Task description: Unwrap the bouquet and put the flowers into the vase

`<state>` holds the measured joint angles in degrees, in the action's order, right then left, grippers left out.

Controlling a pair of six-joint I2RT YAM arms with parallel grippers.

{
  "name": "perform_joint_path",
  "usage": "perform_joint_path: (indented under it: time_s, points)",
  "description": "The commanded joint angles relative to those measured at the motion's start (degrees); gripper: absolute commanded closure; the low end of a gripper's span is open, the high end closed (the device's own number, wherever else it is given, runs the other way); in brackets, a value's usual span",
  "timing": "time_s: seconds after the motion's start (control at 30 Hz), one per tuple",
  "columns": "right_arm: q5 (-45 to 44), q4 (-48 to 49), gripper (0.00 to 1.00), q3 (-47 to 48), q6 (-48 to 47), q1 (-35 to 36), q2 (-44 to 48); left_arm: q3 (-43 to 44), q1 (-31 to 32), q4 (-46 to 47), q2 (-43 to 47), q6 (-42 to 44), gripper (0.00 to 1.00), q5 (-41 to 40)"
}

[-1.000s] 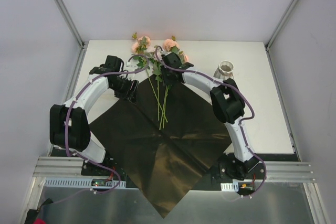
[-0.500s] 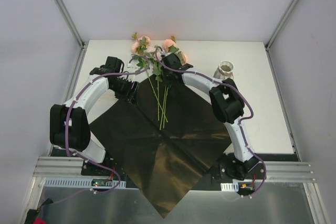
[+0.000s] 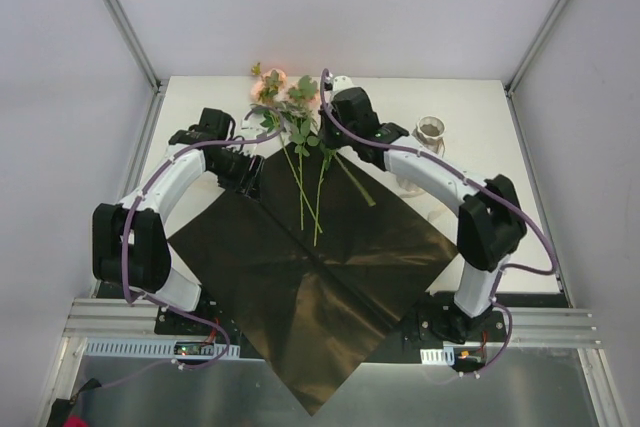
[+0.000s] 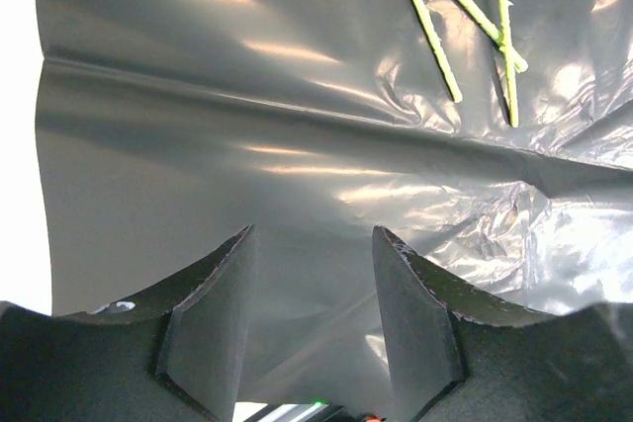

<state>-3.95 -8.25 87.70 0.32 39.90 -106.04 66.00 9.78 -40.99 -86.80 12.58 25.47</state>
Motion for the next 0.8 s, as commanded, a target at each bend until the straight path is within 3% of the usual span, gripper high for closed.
perform_joint_path:
  time_s: [0.0,0.2,0.6,0.77]
  points:
    - [2.28,7.89,0.95,-1.83,-4.53,2.02,9.52,-0.08,0.33,-0.84,2.6,0.08,0.51,0.63]
    - [1.93,3.44,0.96,0.54,-5.59,2.02,14.1,0.1,0.33,-0.84,3.57,-0.45,0.51,0.37]
    - [-7.74,0.78,0.99,-25.19,-7.52,6.33,15.08,0.27,0.24,-0.84,5.33,-0.71,0.51,0.8]
    - [-6.7,0.96,0.95,-27.5,-7.35,7.65,11.56,0.54,0.24,-0.84,5.42,-0.89,0.52,1.07]
